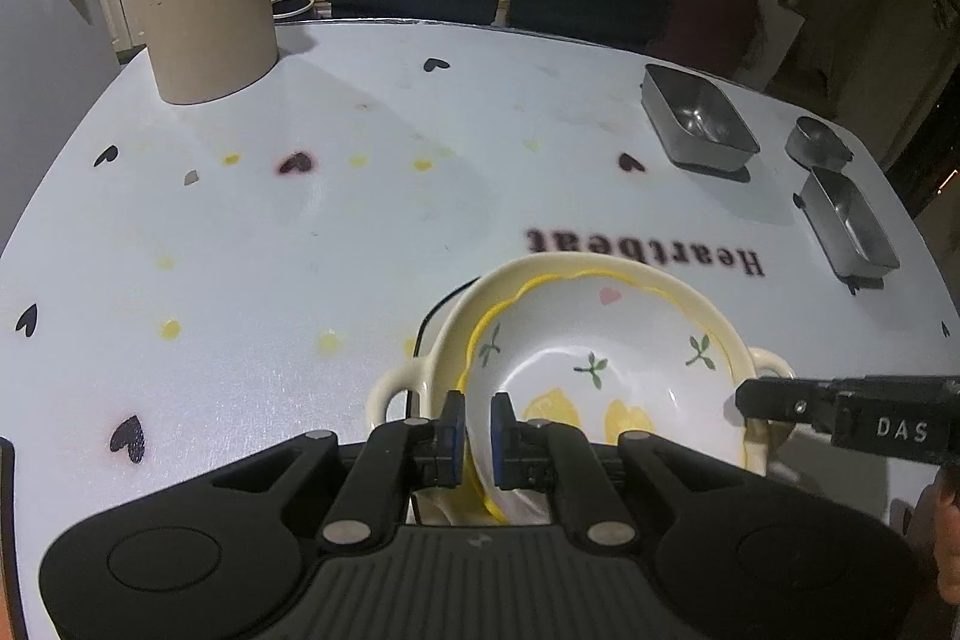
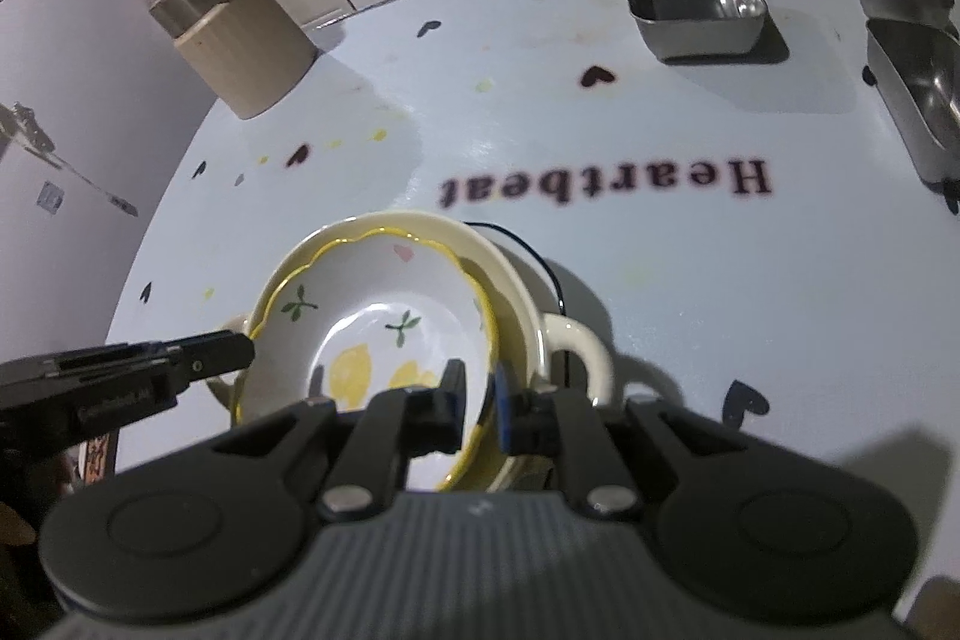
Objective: Organize plates and bowls
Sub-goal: 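Open both grippers and lift them off the floral bowl rim, then move both grippers to the rim of a rectangular steel tray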
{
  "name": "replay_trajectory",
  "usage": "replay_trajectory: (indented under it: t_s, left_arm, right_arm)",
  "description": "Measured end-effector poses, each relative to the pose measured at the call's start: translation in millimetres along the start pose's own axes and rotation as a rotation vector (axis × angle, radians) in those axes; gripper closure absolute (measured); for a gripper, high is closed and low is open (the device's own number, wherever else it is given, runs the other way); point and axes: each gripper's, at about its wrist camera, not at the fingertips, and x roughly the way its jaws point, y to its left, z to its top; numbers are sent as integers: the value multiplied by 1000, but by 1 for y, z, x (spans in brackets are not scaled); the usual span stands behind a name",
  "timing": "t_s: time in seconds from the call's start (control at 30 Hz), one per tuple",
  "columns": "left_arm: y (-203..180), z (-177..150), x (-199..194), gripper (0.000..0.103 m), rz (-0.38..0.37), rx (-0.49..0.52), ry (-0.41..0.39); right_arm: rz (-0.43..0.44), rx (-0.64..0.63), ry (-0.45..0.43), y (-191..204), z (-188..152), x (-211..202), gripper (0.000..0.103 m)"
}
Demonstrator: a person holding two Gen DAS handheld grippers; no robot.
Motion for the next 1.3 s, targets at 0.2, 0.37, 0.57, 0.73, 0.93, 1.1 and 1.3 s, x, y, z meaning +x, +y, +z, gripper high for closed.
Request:
replay_trajectory:
  t_s: [0.2, 0.37, 0.57, 0.73, 0.93, 1.1, 1.3]
  left_arm:
    - [-7, -4, -11, 85, -1, 11, -14]
    - [-14, -5, -19, 74, -11, 15, -33]
    - [-31, -2, -27, 40, -35, 20, -70]
    - [-54, 4, -32, 15, -64, 38, -126]
    - [-84, 15, -25, 5, -72, 72, -163]
    - [-111, 27, -18, 1, -91, 96, -189]
    - [-148, 38, -2, 0, -122, 134, -205]
  right_arm:
    - [3, -31, -29, -2, -8, -15, 85]
    - [20, -73, -69, -2, -15, -32, 67]
    - [0, -109, -141, -10, -20, -56, 43]
    - [-38, -81, -217, -30, -21, -79, 35]
    - [-124, 14, -312, -72, -21, -106, 12]
    - [-185, 108, -361, -112, -20, -124, 0]
    - [-228, 232, -387, -151, -15, -134, 0]
